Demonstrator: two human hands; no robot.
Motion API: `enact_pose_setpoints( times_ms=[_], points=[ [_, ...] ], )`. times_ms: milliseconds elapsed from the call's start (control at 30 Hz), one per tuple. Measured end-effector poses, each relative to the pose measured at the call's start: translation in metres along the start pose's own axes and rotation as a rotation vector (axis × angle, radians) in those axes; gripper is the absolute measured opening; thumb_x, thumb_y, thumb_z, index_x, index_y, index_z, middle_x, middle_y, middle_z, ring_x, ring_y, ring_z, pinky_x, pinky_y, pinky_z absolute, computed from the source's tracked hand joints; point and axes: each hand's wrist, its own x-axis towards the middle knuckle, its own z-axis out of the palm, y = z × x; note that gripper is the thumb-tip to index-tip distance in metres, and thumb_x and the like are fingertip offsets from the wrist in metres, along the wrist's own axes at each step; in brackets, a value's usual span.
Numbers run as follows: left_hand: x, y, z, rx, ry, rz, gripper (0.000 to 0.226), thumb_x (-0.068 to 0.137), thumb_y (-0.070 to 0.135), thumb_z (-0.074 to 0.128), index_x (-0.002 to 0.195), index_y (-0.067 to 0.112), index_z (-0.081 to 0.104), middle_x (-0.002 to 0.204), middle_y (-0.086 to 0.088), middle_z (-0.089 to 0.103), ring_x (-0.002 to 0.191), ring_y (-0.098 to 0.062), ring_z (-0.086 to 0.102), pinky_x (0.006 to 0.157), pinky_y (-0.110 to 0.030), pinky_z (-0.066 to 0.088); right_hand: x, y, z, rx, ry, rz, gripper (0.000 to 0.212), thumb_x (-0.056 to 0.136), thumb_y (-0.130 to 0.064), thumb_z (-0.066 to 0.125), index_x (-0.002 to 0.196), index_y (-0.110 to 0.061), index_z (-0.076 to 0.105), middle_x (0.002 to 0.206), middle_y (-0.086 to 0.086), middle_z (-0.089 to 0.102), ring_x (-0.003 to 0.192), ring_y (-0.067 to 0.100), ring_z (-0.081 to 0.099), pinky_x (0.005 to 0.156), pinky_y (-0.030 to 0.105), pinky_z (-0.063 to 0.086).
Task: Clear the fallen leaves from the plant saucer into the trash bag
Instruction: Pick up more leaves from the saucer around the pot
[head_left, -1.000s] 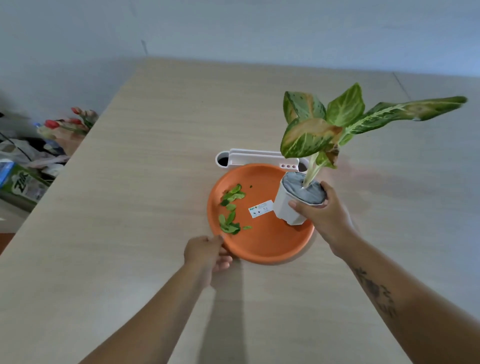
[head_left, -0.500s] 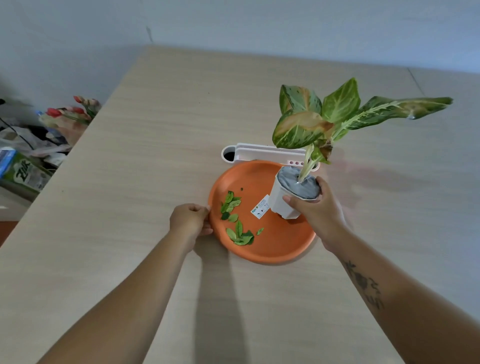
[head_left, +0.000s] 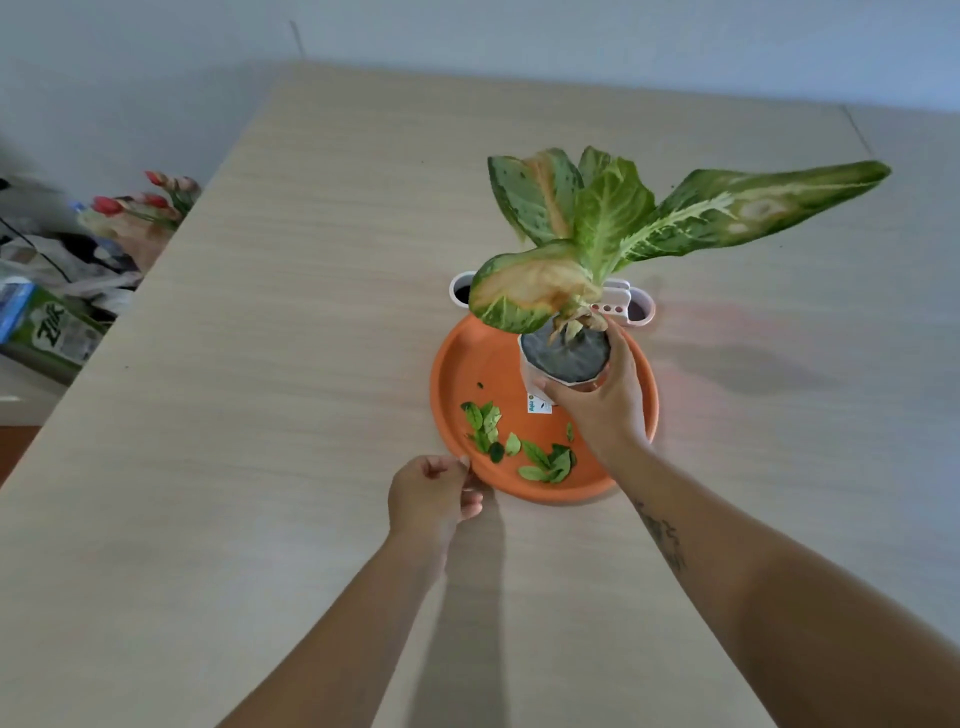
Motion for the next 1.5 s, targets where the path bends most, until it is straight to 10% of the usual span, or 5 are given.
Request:
enact_pose_setpoints(
  times_ms=[233, 467, 733, 967, 1500],
  points=[
    [0.033, 0.032, 0.005, 0.904, 0.059, 0.951, 0.017, 0.094, 0.020, 0.050, 0.104, 0.012, 0.062, 0.100, -0.005, 0.063, 0.097, -0.022, 0.057, 0.080, -0.034, 0.048, -0.005, 0.013, -0.027, -0.177, -0.141, 0.091, 0.073, 0.072, -0.025, 0.080, 0.132, -0.038, 0.040, 0.115, -0.011, 0.057, 0.104, 0.009, 0.060, 0.080, 0.026, 0.053],
    [0.058, 0.055, 0.042, 1.701, -0.282, 0.757, 0.064, 0.100, 0.042, 0.029, 0.151, 0.005, 0.020, 0.161, -0.014, 0.015, 0.149, -0.030, 0.014, 0.121, -0.045, 0.013, -0.031, 0.033, -0.027, -0.778, -0.545, -0.197, 0.040, 0.089, -0.018, 0.055, 0.128, -0.015, 0.057, 0.145, 0.003, 0.044, 0.129, 0.030, 0.038, 0.109, 0.041, 0.036],
    [0.028, 0.036, 0.030, 1.346, -0.532, 0.874, 0.048, 0.088, 0.037, 0.061, 0.132, 0.018, 0.054, 0.132, -0.001, 0.055, 0.126, -0.025, 0.046, 0.102, -0.034, 0.041, -0.028, 0.028, -0.039, -0.610, -0.522, -0.185, 0.044, 0.078, -0.012, 0.072, 0.121, -0.007, 0.063, 0.121, 0.013, 0.061, 0.114, 0.029, 0.054, 0.099, 0.029, 0.039],
    [0.043, 0.056, 0.044, 1.648, -0.410, 0.658, 0.109, 0.065, 0.067, 0.070, 0.150, 0.022, 0.019, 0.162, -0.006, 0.005, 0.145, -0.032, 0.011, 0.114, -0.045, 0.028, -0.021, 0.031, -0.018, -0.720, -0.579, -0.122, 0.064, 0.070, -0.032, 0.081, 0.128, -0.018, 0.058, 0.120, 0.007, 0.048, 0.114, 0.026, 0.044, 0.098, 0.031, 0.040],
    [0.039, 0.036, 0.035, 1.367, -0.463, 0.715, 0.073, 0.069, 0.046, 0.079, 0.134, 0.026, 0.052, 0.126, 0.002, 0.045, 0.122, -0.017, 0.037, 0.100, -0.032, 0.041, -0.024, 0.029, -0.026, -0.701, -0.583, -0.089, 0.061, 0.071, -0.032, 0.081, 0.127, -0.022, 0.059, 0.120, 0.003, 0.047, 0.115, 0.023, 0.039, 0.093, 0.026, 0.035]
  ],
)
